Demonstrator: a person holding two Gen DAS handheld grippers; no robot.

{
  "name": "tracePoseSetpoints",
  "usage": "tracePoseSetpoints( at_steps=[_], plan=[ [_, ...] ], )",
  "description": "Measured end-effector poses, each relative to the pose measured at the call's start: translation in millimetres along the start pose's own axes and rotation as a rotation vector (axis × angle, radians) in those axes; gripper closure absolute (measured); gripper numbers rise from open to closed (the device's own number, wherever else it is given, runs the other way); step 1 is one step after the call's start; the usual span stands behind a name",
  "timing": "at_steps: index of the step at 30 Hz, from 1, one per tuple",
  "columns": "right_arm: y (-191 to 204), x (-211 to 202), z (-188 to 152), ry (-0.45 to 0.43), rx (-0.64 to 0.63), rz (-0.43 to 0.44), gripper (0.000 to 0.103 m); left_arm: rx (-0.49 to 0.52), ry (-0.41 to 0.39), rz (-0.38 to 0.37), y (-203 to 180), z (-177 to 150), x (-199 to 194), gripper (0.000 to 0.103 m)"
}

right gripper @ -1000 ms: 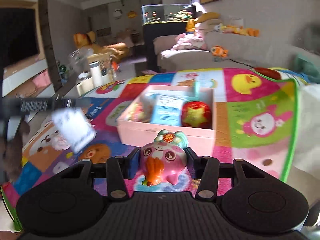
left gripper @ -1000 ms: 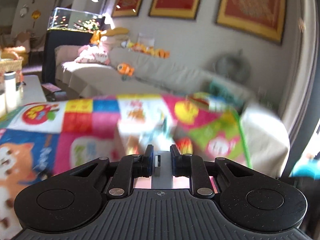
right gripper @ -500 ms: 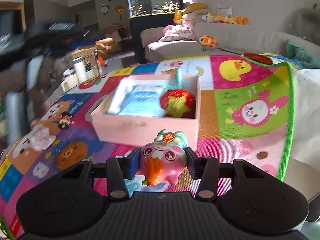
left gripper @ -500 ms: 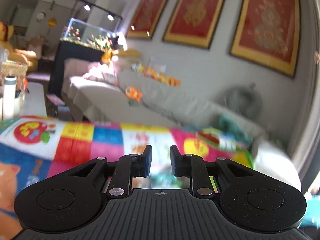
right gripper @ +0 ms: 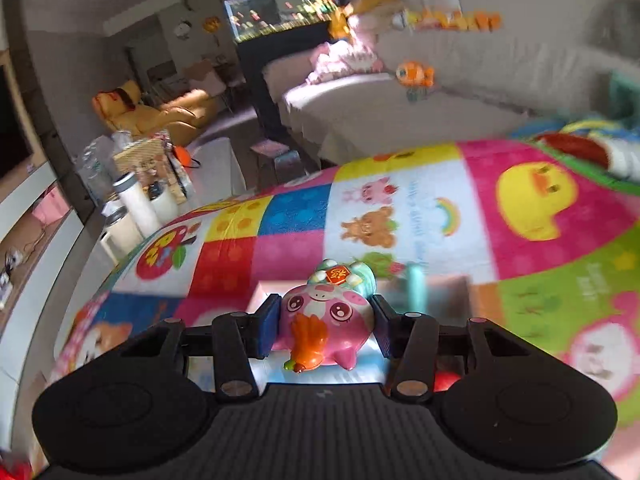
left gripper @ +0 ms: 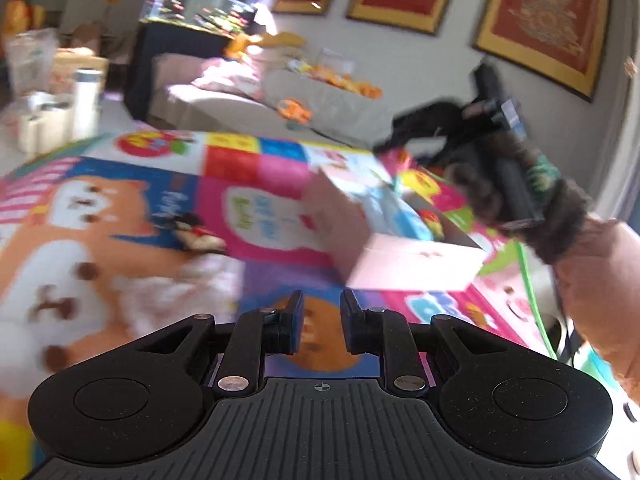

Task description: Organize objects

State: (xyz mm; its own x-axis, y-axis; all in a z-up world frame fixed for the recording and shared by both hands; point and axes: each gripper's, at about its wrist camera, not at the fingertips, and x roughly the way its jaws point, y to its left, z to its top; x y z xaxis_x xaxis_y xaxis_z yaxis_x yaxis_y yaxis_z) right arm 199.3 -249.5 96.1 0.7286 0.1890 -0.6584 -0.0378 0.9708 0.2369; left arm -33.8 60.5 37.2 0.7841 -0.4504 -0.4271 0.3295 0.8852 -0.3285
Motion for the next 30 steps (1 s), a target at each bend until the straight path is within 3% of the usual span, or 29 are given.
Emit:
tracePoseSetpoints(
  at_steps=[4, 5, 6, 8, 10, 12, 14, 18, 22, 23, 25, 26, 27, 30],
  plan=[
    [18.4, 62.0, -7.3, 0.142, -0.011, -0.116, 0.055, -0.078, -0.115, 0.086, 29.9, 11.2, -27.5, 0.081],
    [22.9, 66.9, -11.7, 0.160, -0.030, -0.112, 0.053, -0.107, -0.146, 0.141, 41.2, 11.8, -30.2, 0.081],
    [26.8, 69.6, -15.1, 0.180, -0.046, -0.123, 0.044, -0.136, -0.165, 0.190, 52.3, 13.0, -31.7, 0.081],
    [34.5, 62.0, -18.6, 0.160, -0.079, -0.146, 0.039, -0.243, -0.157, 0.257, 79.1, 12.4, -24.3, 0.081],
    [48.3, 41.5, -17.4, 0.095, -0.129, -0.161, 0.037, -0.380, -0.113, 0.276, 106.7, 6.1, -14.5, 0.081],
    [71.3, 17.8, -17.5, 0.017, -0.194, -0.130, 0.026, -0.460, -0.083, 0.289, 123.7, -2.5, -5.7, 0.081],
    [99.2, 3.6, -22.3, -0.018, -0.257, -0.074, 0.019, -0.461, -0.065, 0.300, 128.1, -6.7, 0.4, 0.082],
    [161.7, 25.0, -44.7, 0.103, -0.328, 0.095, 0.019, -0.401, -0.062, 0.312, 121.4, -6.1, 6.3, 0.081],
    [207.7, 66.8, -88.2, 0.235, -0.372, 0.147, 0.020, -0.372, -0.062, 0.328, 113.9, -8.8, 5.9, 0.081],
    [215.0, 74.4, -99.0, 0.257, -0.393, 0.142, 0.022, -0.370, -0.064, 0.326, 112.5, -9.5, 5.3, 0.081],
    [225.6, 78.8, -119.0, 0.289, -0.453, 0.131, 0.052, -0.369, -0.063, 0.327, 112.7, -10.2, 6.0, 0.081],
    [227.6, 72.2, -126.2, 0.243, -0.508, 0.114, 0.058, -0.370, -0.064, 0.326, 113.2, -10.1, 6.5, 0.081],
    [228.0, 65.0, -130.5, 0.243, -0.559, 0.118, 0.072, -0.370, -0.062, 0.326, 112.8, -10.2, 6.2, 0.081],
    [214.5, 33.5, -141.7, 0.249, -0.608, 0.159, 0.072, -0.371, -0.062, 0.326, 113.3, -9.9, 6.7, 0.081]
  ],
)
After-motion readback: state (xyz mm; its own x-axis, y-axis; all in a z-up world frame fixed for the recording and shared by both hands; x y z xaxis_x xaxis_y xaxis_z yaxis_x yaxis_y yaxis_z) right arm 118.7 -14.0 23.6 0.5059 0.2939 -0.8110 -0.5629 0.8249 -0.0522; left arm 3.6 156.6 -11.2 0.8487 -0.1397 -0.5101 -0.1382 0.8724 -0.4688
